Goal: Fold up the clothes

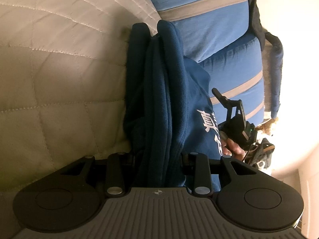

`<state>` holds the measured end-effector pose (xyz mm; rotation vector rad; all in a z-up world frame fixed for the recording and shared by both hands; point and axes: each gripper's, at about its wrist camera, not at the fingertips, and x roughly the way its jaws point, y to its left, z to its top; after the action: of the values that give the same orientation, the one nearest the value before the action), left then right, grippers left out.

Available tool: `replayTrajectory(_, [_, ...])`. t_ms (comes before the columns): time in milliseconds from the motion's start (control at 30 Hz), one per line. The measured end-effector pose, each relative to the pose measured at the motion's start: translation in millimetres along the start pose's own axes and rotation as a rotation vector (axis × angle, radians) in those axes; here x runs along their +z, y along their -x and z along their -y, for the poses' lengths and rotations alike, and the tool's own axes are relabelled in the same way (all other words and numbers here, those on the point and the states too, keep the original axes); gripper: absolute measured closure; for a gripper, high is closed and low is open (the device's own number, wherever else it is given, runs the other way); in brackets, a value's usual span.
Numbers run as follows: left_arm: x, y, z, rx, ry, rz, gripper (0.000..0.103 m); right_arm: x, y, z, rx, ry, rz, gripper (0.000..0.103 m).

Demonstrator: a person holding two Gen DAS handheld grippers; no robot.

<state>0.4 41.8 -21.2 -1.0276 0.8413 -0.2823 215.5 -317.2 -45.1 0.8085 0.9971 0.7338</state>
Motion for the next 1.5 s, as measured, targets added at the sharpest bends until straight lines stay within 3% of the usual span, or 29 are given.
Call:
replayTrajectory(100, [-3.5,0.3,1.9,0.013,-0.006,0.016,0.068,0.1,-1.3,1.9,0.006,-0.024,-0.008,0.024])
replayTrajectory(267, [-6.3,0.3,3.4,0.026,-0.007,0.035,0.069,1.1,-4.9,7.9,0.025,-0.084,-0.02,0.026])
replayTrajectory(333, [-6.7,0.6,4.3,0.032,0.002,0.041,0.069,1.2,-6.6,6.4,0.007,-0.075,-0.036,0.032])
replayTrajectory(400, [-6.9,1.0,7.4,0.046,0.012,0.044,0.07,1.7,-5.0,5.0,-0.014,-0.067,-0.045,0.059])
replayTrajectory(500, [-7.1,4.1,14.5,0.072,0.032,0.051,0.074,0.6,0.3,-3.2,-0.029,-0.04,-0.034,0.073])
replayTrajectory(767, [1.8,40.0,52.3,0.133,-0.019,0.115,0.076,-6.1,28.5,-70.2,0.017,0.098,0.037,0.076])
replayTrajectory(967, [25.0,88.4,79.3,0.135,-0.072,0.189,0.076,-4.7,34.5,-127.9,0.066,0.17,0.053,0.077])
replayTrajectory(1133, [55.5,128.5,112.9,0.242,-0.165,0.302,0.075,4.4,10.0,-190.5,0.12,0.221,0.055,0.076])
replayTrajectory(1167, [65.1,129.6,117.6,0.296,-0.209,0.333,0.071,7.0,1.7,-204.6,0.119,0.241,0.061,0.074])
replayTrajectory(1233, [85.0,121.7,119.8,0.458,-0.3,0.374,0.055,12.0,-22.8,-227.2,0.085,0.318,0.1,0.055])
replayTrajectory(1267, [93.3,117.6,118.8,0.542,-0.332,0.391,0.05,11.8,-34.0,-232.7,0.045,0.355,0.119,0.02])
replayTrajectory(1300, [97.7,113.1,113.0,0.633,-0.334,0.401,0.05,10.2,-44.4,-232.2,-0.019,0.365,0.125,0.0])
replayTrajectory(1333, [100.0,109.3,107.6,0.709,-0.34,0.412,0.05,8.4,-54.8,-230.1,-0.089,0.365,0.126,0.0])
replayTrajectory(1367, [96.6,107.2,103.3,0.737,-0.359,0.419,0.05,5.5,-61.7,-224.3,-0.141,0.352,0.106,0.0])
replayTrajectory(1400, [90.7,105.5,99.8,0.739,-0.382,0.414,0.049,2.2,-67.1,-217.1,-0.185,0.333,0.078,0.0])
replayTrajectory(1500, [71.8,101.6,90.4,0.758,-0.434,0.401,0.044,-13.3,-61.1,-193.8,-0.207,0.356,0.023,0.0])
